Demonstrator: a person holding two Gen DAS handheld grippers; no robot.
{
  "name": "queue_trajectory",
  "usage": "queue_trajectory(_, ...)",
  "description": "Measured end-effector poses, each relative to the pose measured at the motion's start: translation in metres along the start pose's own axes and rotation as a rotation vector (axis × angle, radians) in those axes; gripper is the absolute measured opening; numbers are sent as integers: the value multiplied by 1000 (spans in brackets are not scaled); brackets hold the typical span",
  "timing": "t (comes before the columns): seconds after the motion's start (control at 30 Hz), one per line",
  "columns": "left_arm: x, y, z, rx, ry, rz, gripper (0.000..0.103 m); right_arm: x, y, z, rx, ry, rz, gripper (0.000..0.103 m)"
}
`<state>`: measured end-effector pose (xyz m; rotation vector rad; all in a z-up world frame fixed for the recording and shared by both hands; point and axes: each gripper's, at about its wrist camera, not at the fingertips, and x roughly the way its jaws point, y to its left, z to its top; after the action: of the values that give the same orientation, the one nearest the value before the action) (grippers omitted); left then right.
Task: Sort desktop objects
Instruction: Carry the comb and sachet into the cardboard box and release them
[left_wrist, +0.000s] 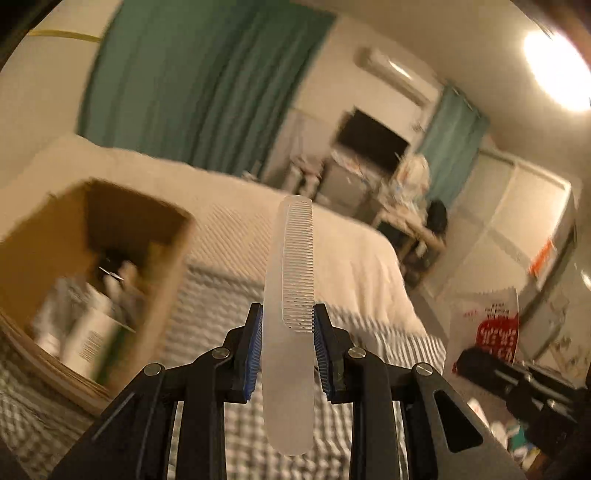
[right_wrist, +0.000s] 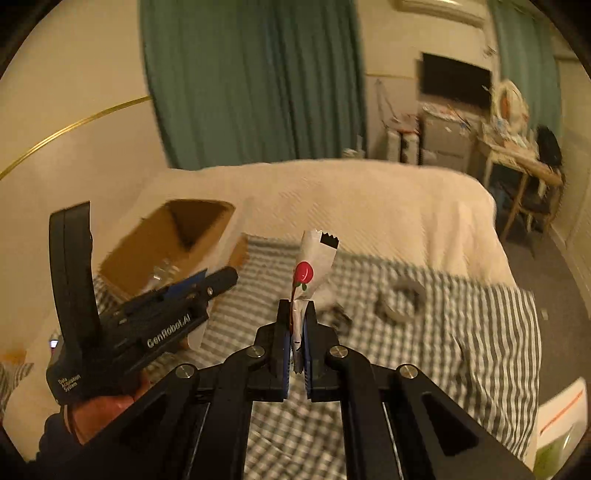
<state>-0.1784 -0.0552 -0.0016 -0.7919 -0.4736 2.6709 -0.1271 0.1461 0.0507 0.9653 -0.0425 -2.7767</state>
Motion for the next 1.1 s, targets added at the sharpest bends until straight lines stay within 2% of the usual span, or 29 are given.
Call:
queue_trajectory(0.1, -17, 40, 27, -46, -63, 67, 26, 14, 43, 29, -41, 1, 78, 5)
queue_trajectory(0.23, -20, 106, 47, -87, -86, 202, 27, 58, 104, 58, -108, 27, 161, 5)
queue_trajectory(0.33, -9, 147, 47, -137, -66, 279, 27, 105, 141, 70, -138, 77, 211, 5)
queue_trajectory(0.37, -2, 160, 45, -147, -52, 306, 27, 105, 141, 70, -138, 77, 211, 5)
queue_trajectory(0.43, 9, 176, 40, -153, -35, 337, 27, 153, 169, 72, -161, 131, 222, 5)
queue_trajectory(0.5, 21, 187, 38, -153, -16, 335, 27, 165, 173, 72, -169, 142, 218, 5)
queue_trajectory(0.53, 27, 188, 37, -151, -8, 330, 27, 190, 181, 71, -177, 165, 205, 5)
queue_trajectory(0.6, 38, 191, 35, -136, 20, 334, 28, 205, 179, 70, -159, 176, 198, 8)
queue_trajectory(0.63, 41, 191, 33, -127, 28, 344, 28, 208, 178, 68, -153, 178, 194, 23)
queue_trajectory(0.67, 44, 188, 31, -116, 36, 353, 32, 208, 174, 66, -148, 172, 189, 42)
queue_trajectory(0.7, 46, 186, 30, -109, 44, 357, 47, 205, 169, 65, -140, 149, 184, 50)
queue_trajectory(0.77, 45, 178, 29, -101, 42, 379, 71, 198, 161, 67, -133, 130, 178, 51)
queue_trajectory(0.83, 28, 166, 24, -89, 5, 395, 75, 193, 157, 67, -128, 125, 168, 51)
queue_trajectory(0.93, 15, 139, 24, -46, -13, 397, 80, 149, 123, 63, -102, 68, 123, 51)
queue_trajectory(1.1, -2, 81, 23, 16, -60, 334, 94, 85, 68, 51, -70, 8, -3, 53)
